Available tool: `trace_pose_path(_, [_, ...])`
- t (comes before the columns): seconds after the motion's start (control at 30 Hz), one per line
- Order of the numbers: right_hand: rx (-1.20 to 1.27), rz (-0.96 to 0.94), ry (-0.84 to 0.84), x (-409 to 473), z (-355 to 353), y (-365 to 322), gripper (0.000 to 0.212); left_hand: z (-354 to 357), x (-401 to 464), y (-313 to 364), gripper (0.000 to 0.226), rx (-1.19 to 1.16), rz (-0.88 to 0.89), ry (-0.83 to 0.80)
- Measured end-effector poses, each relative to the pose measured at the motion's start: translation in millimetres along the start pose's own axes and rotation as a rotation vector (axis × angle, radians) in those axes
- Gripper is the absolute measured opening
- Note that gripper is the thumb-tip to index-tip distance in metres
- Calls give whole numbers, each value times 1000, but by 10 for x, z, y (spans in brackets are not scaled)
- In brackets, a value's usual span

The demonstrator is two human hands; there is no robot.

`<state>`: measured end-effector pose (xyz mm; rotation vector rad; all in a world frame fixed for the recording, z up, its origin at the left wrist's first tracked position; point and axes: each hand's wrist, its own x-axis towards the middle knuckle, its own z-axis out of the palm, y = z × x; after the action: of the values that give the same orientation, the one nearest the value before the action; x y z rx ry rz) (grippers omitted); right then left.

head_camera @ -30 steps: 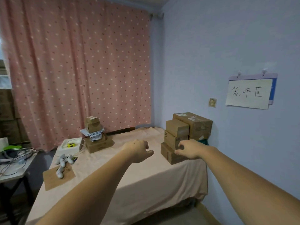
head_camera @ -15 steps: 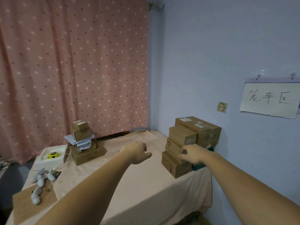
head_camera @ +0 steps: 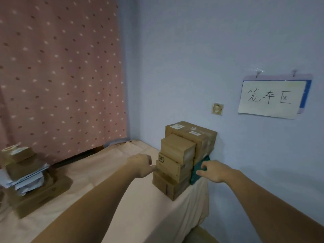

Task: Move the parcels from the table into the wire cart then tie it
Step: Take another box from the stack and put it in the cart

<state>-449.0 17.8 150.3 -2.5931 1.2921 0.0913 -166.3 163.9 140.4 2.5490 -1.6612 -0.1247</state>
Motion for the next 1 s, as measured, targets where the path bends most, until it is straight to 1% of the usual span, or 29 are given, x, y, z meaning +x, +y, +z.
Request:
trace_pose_path(0.1, [15,24,9,367,-32,135,51,69,457,37,68,1,38,-15])
trace_pose_path(0.2, [39,35,37,734,-66,222,33,113,907,51,68,-27,65,-21])
trace_pose_path(0.23, [39,40,36,846,-75,232,31,128,1038,53,67,-33,69,-24])
trace_pose_path(0.47, [97,63,-8,1610,-92,307,42,248,1941,35,56,-16,97,-62])
trace_pose_path(0.53, [125,80,-15,1846,-94,332,43,289,2221,18,59,13,77,-41])
trace_pose_path(0.6, [175,125,-18,2105,-80,361,46,347,2519,-25,69,29,36,-23])
trace_pose_path(0.7, [335,247,25,2491,10,407,51,497,2966,-108,84,-28,-3,-27])
trace_pose_path(0.77, [552,371,77,2690,76,389,54,609,3231,-146,92,-97,-29,-32])
trace_pose_path(0.8, [675,445,89,2773,111,375,59,659,3348,-155,96,-141,-40,-41])
trace_pose_path(0.87, [863,575,90,2936,195,385,79,756,3578,-155,101,-250,-52,-68])
trace_pose_path(0.93, [964,640,69,3060,274,411,92,857,3765,-138,97,-369,-38,-110])
trace_pose_path(1.0, [1045,668,38,3150,356,417,99,975,3909,-113,81,-451,6,-152])
